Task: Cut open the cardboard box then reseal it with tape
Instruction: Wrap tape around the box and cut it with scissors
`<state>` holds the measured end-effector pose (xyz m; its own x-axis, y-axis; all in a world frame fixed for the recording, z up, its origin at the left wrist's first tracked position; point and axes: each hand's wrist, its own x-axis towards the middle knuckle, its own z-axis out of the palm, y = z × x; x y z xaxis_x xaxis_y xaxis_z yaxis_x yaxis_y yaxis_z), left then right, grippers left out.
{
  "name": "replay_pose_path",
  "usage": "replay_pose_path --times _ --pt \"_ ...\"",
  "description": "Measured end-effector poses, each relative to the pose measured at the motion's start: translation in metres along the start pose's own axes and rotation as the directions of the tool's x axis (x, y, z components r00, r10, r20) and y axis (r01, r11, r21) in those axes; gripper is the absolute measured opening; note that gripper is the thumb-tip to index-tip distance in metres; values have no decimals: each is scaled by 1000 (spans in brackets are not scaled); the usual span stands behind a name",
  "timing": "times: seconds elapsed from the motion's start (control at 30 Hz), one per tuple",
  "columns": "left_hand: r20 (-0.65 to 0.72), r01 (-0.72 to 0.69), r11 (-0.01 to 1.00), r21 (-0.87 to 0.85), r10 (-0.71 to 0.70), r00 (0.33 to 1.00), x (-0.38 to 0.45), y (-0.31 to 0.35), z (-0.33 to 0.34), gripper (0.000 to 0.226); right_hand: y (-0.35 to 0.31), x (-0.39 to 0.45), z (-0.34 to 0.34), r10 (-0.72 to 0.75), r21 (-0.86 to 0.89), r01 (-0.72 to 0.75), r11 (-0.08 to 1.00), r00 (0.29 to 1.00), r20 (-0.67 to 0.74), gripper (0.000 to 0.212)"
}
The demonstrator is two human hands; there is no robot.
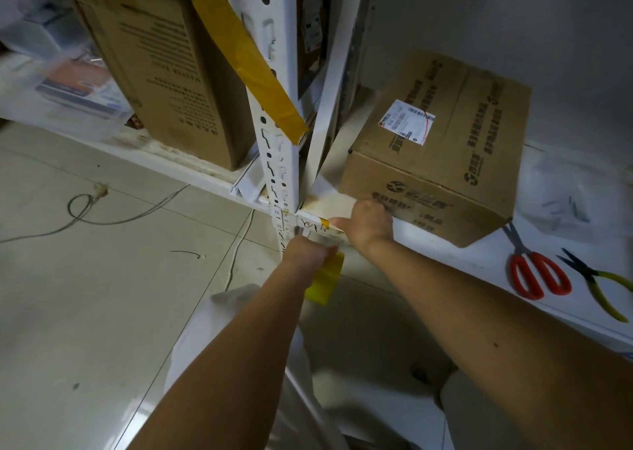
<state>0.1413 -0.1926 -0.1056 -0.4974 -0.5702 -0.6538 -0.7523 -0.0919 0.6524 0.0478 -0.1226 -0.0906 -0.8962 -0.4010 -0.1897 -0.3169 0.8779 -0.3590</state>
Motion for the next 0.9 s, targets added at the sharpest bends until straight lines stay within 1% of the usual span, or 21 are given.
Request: replay_pose_path --times 0.07,0.1,0.17,0.23,0.27,0.37,0.4,0.43,0.47,0.5,0.53,0.6,0.63,0.67,0.7,0.73,0.77,0.83,0.87,0.9 --pt "-5 9 1000 0 -9 1000 1 -1 1 66 2 -4 -2 42 63 -40 997 999 -18 69" --pt "-6 14 1000 7 -14 1000 2 -2 2 67 3 -6 -3 45 59 -45 997 999 -12 69" --pt "16 36 997 62 -37 999 2 -3 2 59 4 -10 -5 39 40 -39 998 999 7 62" --pt "22 28 991 129 -31 999 2 -3 2 46 9 -15 -6 31 67 -32 997 999 21 53" --pt "24 39 991 131 -42 999 0 -2 2 42 14 -18 -7 27 82 -29 996 999 25 49" --pt "7 113 993 14 -113 994 -4 1 4 40 30 -26 -13 6 71 -10 997 998 60 39" --pt "-2 81 987 137 -82 997 -6 0 3 40 35 -29 -15 -10 69 4 998 996 86 35" --pt "26 -68 898 435 64 998 -10 -1 5 40 41 -33 -19 -35 71 27 997 993 110 31" --pt "45 -122 808 577 117 992 -15 1 2 39 46 -37 -21 -65 77 55 996 988 138 27" --pt "27 -125 772 623 138 990 -18 5 2 40 53 -42 -26 -95 84 82 993 983 159 23" --pt "26 -130 763 633 148 989 -17 5 2 42 57 -46 -28 -123 88 108 990 975 185 20" --pt "15 -159 769 620 191 981 -20 8 1 45 70 -55 -36 -161 87 145 986 962 221 19" --pt "-7 -142 784 605 183 983 -22 10 2 42 77 -58 -42 -169 85 153 985 958 231 19" --pt "-28 -125 832 541 166 986 -26 14 3 36 83 -61 -47 -174 89 157 984 957 232 18" --pt "-49 -94 921 377 122 991 -32 23 4 32 88 -63 -55 -169 100 150 984 960 224 17" --pt "-88 -80 972 221 101 991 -35 31 4 30 93 -64 -63 -160 109 139 984 963 217 18" --pt "-166 -87 990 107 104 981 -40 39 6 31 99 -65 -72 -136 112 114 987 967 213 21" --pt "-275 -172 981 92 191 942 -45 58 12 36 112 -62 -89 -44 120 15 993 968 245 27" --pt "-289 -210 972 105 232 929 -48 70 15 39 120 -60 -95 34 159 -82 984 957 287 27" --pt "-304 -256 956 146 289 908 -51 79 17 41 128 -58 -100 116 227 -201 953 933 340 24"
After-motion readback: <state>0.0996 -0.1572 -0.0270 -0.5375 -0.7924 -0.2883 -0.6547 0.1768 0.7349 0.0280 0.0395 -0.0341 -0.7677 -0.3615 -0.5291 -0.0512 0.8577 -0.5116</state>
